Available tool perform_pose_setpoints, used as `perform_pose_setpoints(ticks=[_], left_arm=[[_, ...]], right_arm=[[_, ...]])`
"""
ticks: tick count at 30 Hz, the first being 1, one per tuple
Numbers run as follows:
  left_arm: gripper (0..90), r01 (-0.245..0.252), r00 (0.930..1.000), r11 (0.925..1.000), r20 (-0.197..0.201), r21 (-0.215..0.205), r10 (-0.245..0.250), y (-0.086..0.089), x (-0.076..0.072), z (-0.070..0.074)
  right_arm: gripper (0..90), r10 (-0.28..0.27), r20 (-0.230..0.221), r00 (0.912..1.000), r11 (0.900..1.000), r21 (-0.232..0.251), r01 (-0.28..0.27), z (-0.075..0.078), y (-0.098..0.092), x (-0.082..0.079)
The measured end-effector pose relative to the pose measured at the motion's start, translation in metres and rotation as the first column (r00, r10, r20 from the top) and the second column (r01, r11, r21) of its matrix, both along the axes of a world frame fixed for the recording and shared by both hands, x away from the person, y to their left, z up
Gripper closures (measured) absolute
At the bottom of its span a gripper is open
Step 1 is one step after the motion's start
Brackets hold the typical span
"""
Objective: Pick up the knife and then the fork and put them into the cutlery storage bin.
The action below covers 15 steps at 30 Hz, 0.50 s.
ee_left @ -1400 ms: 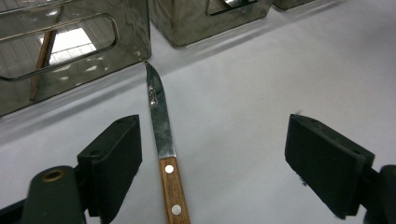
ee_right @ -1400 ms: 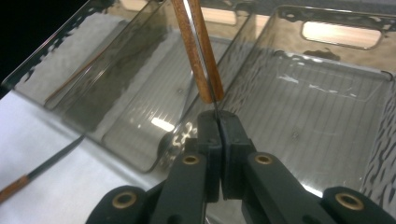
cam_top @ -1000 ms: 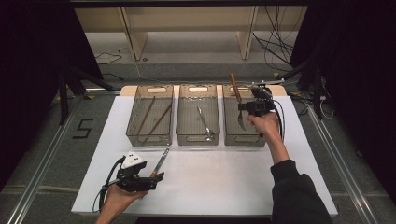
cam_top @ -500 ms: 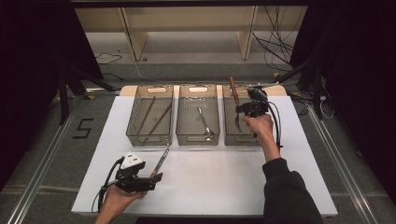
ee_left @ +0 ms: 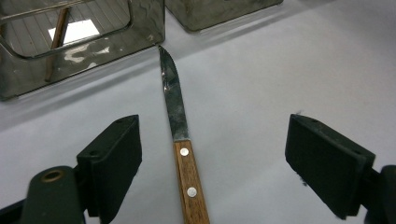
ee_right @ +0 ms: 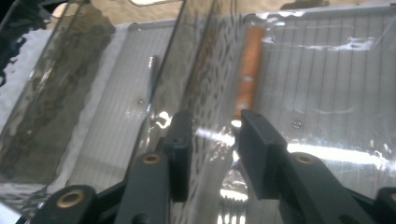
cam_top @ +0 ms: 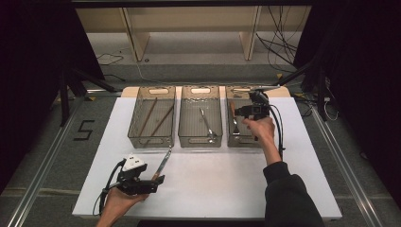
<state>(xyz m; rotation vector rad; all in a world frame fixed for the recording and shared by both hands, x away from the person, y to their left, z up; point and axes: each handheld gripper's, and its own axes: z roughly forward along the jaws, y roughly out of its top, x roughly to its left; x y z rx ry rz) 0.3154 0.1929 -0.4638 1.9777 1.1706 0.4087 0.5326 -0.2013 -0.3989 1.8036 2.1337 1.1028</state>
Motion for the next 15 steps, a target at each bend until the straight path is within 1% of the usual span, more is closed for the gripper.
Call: perform_pose_setpoints(ticks=[2, 7, 10, 12, 15], left_arm=[[18.6, 0.003, 1.0000, 1.0000, 0.000, 0.006, -0.003, 0.000, 0.000, 0.000], [18.5, -0.005, 0.9999, 0.9999, -0.009, 0.010, 0.005, 0.001, 0.001, 0.000], [18.5, -0.005, 0.9998, 0.9998, -0.019, 0.020, 0.005, 0.002, 0.002, 0.000], [18.5, -0.010, 0.9997, 0.9998, -0.023, 0.019, 0.010, 0.002, 0.002, 0.000], [18.5, -0.013, 0.9993, 0.9996, -0.034, 0.023, 0.014, 0.002, 0.002, 0.000]], right_arm=[[57.7, 0.008, 0.015, 0.9998, 1.000, -0.013, -0.008, 0.003, 0.000, -0.002], [47.2, 0.060, 0.064, 0.9962, 0.998, -0.023, -0.058, 0.010, 0.002, -0.011], [41.8, 0.101, 0.105, 0.9893, 0.995, -0.019, -0.099, 0.015, 0.003, -0.022], [38.6, 0.125, 0.128, 0.9838, 0.992, -0.023, -0.123, 0.018, 0.003, -0.029], [36.4, 0.158, 0.158, 0.9747, 0.987, -0.020, -0.157, 0.022, 0.003, -0.042]])
